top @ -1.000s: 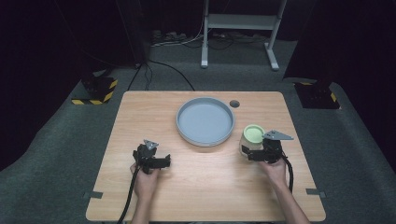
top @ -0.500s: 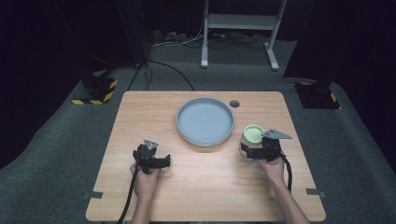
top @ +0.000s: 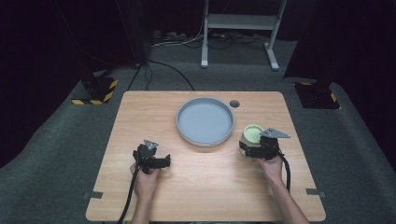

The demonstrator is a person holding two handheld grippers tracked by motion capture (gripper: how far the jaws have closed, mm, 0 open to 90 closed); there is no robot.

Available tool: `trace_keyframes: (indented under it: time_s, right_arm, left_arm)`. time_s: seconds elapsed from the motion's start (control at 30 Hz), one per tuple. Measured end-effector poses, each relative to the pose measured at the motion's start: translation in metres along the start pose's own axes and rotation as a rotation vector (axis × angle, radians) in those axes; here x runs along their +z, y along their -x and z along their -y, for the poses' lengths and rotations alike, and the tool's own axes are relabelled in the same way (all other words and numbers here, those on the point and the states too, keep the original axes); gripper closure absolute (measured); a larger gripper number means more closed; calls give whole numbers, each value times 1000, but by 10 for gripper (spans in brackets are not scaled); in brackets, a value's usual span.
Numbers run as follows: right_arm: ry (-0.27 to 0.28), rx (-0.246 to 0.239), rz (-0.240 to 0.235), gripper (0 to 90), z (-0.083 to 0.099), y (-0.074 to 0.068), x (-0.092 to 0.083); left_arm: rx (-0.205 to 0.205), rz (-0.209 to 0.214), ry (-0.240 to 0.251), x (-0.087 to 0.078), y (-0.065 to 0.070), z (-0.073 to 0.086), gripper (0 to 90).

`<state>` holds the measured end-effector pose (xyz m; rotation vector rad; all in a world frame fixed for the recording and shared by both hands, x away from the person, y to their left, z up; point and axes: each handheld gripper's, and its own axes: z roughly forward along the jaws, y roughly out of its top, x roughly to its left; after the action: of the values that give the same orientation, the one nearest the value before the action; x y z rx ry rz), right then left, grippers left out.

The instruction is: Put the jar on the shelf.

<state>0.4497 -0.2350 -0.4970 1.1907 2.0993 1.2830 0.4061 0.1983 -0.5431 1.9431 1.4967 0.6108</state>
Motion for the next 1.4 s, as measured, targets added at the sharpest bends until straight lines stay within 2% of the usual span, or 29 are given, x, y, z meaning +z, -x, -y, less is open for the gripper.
trace_keyframes:
  time_s: [0.7,0.97,1.4]
  right_arm:
    - [19,-29,12,99,2,-2,-1]
    - [10,-45,15,101,1,-3,-2]
    - [3,-63,-9,102,-14,-8,-4]
  left_arm:
    - [0,0,0,0,0,0,14]
    - [0,1,1,0,0,0,14]
    - [0,1,1,0,0,0,14]
